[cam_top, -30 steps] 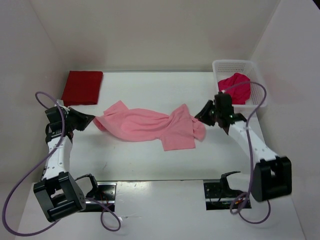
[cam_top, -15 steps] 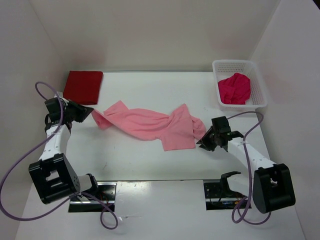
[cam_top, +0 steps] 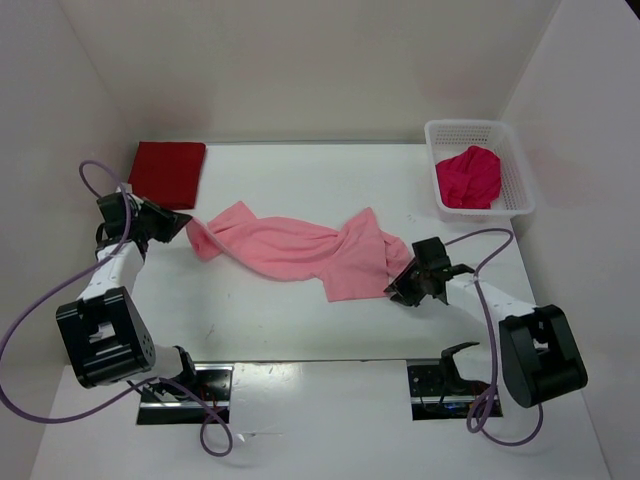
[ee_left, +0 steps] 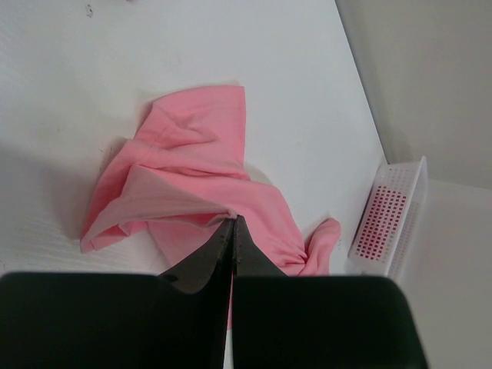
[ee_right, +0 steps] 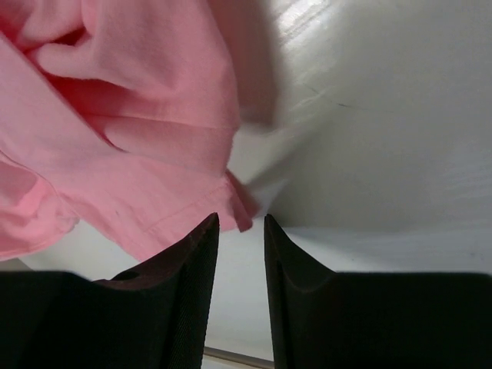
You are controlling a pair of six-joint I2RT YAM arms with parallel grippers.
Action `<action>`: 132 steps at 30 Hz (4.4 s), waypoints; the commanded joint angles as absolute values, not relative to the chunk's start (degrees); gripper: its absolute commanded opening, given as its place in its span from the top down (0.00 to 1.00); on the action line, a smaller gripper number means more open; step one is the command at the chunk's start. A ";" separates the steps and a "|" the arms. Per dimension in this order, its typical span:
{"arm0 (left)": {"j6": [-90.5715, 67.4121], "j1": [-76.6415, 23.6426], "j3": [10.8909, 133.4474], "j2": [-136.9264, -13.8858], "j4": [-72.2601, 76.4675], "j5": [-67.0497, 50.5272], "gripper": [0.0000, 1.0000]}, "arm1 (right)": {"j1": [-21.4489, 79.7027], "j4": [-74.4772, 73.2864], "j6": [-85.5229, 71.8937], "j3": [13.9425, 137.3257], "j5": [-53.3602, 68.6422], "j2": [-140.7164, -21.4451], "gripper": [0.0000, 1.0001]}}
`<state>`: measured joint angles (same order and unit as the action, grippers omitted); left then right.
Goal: Fold and stack the t-shirts
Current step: Flatten out the tshirt, then fold the flattened tshirt in 1/3 of the way
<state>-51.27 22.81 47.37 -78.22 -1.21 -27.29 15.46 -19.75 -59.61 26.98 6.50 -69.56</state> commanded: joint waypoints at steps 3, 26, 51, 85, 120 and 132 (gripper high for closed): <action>-51.33 22.24 49.13 -78.13 2.11 -28.30 1.00 | 16.87 -15.73 -60.47 28.56 4.14 -73.90 0.68; -55.54 13.69 83.71 -72.79 -7.71 -24.26 1.00 | 18.90 -50.88 -37.29 110.42 -9.66 -70.90 1.00; -57.92 21.18 92.10 -86.29 -5.98 -26.46 1.00 | 13.99 -42.54 -26.80 152.14 -2.21 -107.39 1.00; -52.13 15.56 58.42 -76.47 8.70 -24.26 1.00 | -1.14 -25.58 -32.87 76.41 16.52 -78.86 1.00; -52.29 22.32 34.71 -65.02 -10.64 -21.18 1.00 | -0.26 -34.82 -32.61 63.79 11.87 -78.36 1.00; -51.77 22.32 38.93 -78.39 -3.52 -19.86 1.00 | -0.26 -30.06 -31.38 80.50 11.78 -98.60 1.00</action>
